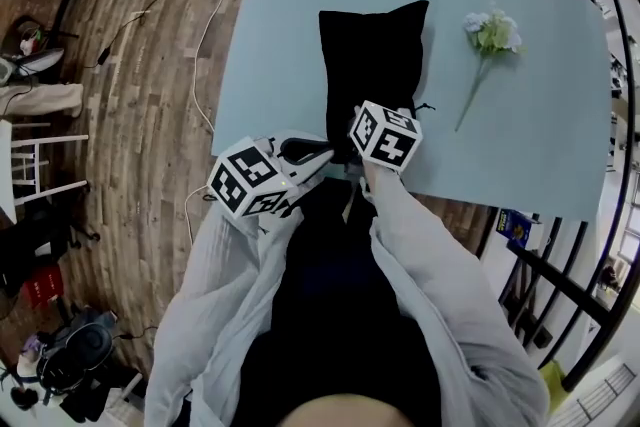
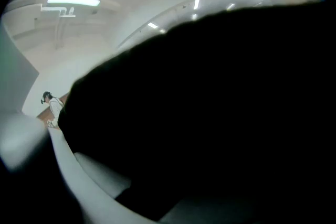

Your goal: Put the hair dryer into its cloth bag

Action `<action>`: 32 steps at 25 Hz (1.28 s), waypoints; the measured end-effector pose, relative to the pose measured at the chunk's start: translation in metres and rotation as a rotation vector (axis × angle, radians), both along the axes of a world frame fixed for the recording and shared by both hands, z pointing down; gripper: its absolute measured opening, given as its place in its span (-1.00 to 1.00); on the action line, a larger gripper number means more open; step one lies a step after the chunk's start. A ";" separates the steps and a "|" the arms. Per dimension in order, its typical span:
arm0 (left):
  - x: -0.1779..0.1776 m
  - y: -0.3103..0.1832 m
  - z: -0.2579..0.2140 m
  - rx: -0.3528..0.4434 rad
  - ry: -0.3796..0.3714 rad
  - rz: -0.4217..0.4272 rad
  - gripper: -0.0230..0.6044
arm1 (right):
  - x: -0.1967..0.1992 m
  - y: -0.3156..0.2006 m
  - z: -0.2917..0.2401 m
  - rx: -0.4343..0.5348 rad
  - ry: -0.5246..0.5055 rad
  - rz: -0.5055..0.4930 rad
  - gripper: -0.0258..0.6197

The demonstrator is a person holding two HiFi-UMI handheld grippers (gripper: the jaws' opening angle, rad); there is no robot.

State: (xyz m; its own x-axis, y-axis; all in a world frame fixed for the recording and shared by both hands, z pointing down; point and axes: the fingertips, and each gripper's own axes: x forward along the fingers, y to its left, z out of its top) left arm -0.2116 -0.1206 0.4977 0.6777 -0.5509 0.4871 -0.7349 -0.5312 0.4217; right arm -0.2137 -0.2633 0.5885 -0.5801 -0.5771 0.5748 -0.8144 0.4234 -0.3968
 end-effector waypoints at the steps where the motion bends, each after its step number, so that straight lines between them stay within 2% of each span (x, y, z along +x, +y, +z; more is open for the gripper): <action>1: -0.003 0.000 0.003 -0.008 0.010 -0.019 -0.83 | -0.004 0.001 0.004 -0.003 0.039 -0.022 -0.27; 4: -0.008 0.001 0.010 -0.017 0.031 -0.070 -0.83 | -0.015 0.003 0.009 -0.013 0.117 -0.068 -0.22; 6: -0.009 0.002 0.012 -0.012 0.038 -0.089 -0.83 | -0.015 0.004 0.011 -0.013 0.123 -0.079 -0.19; 12: -0.010 0.009 0.017 0.002 0.024 -0.066 -0.83 | -0.001 0.025 -0.003 -0.085 -0.015 -0.097 -0.01; 19: -0.003 0.014 0.018 0.046 -0.014 0.006 -0.83 | 0.029 0.065 -0.040 -0.024 -0.011 -0.159 0.04; 24: 0.007 0.011 0.017 0.060 -0.044 0.015 -0.83 | 0.064 0.103 -0.050 -0.027 0.024 -0.263 0.06; 28: 0.018 0.009 0.019 0.063 -0.074 0.002 -0.83 | 0.115 0.114 -0.054 -0.014 0.044 -0.222 0.03; 32: 0.022 0.006 0.023 0.052 -0.105 -0.024 -0.83 | 0.161 0.098 -0.052 0.084 0.143 -0.189 -0.03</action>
